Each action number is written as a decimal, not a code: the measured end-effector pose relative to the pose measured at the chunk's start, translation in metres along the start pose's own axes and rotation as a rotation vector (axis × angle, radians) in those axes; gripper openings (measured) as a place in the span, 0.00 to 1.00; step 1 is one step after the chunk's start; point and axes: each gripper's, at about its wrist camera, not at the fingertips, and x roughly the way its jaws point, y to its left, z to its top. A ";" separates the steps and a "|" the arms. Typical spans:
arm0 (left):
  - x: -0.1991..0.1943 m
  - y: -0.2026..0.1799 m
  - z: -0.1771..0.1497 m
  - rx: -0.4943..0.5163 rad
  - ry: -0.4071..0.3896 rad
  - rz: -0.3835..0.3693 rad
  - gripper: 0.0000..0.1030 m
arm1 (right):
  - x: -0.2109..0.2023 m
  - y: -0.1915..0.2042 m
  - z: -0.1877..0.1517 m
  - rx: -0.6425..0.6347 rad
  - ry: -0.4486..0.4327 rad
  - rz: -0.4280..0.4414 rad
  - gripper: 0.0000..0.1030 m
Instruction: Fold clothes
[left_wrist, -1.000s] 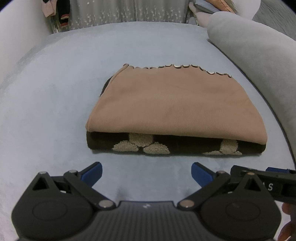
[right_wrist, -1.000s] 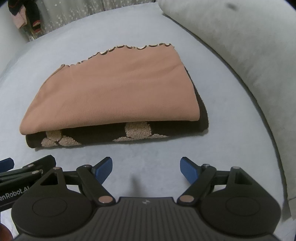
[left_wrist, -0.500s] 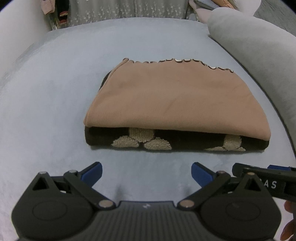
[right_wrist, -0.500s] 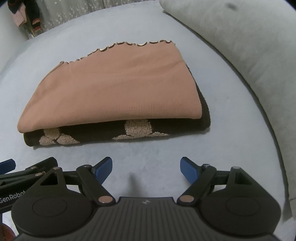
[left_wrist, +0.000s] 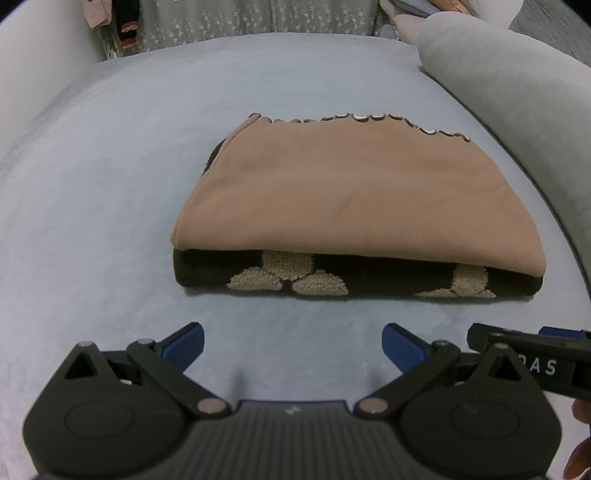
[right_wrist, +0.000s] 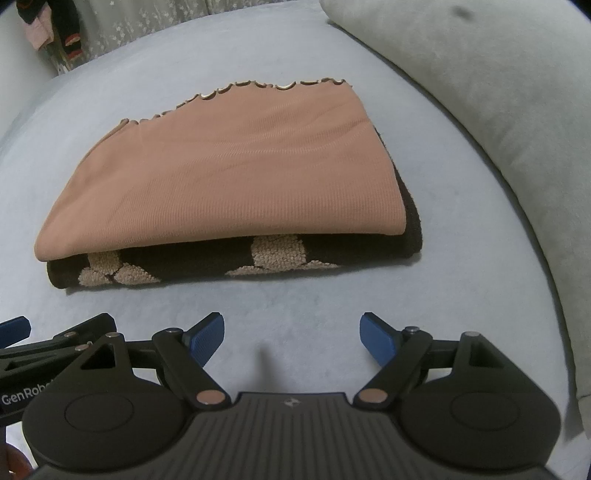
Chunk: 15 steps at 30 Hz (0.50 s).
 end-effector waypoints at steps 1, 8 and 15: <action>0.000 0.000 0.000 0.000 0.000 0.000 1.00 | 0.000 0.000 0.000 0.000 0.001 0.000 0.81; 0.001 0.001 0.000 -0.001 0.004 -0.002 1.00 | 0.002 0.001 0.000 -0.003 0.005 -0.004 0.81; -0.007 0.004 -0.007 -0.013 0.019 -0.020 1.00 | -0.003 0.002 -0.005 0.000 0.008 -0.009 0.81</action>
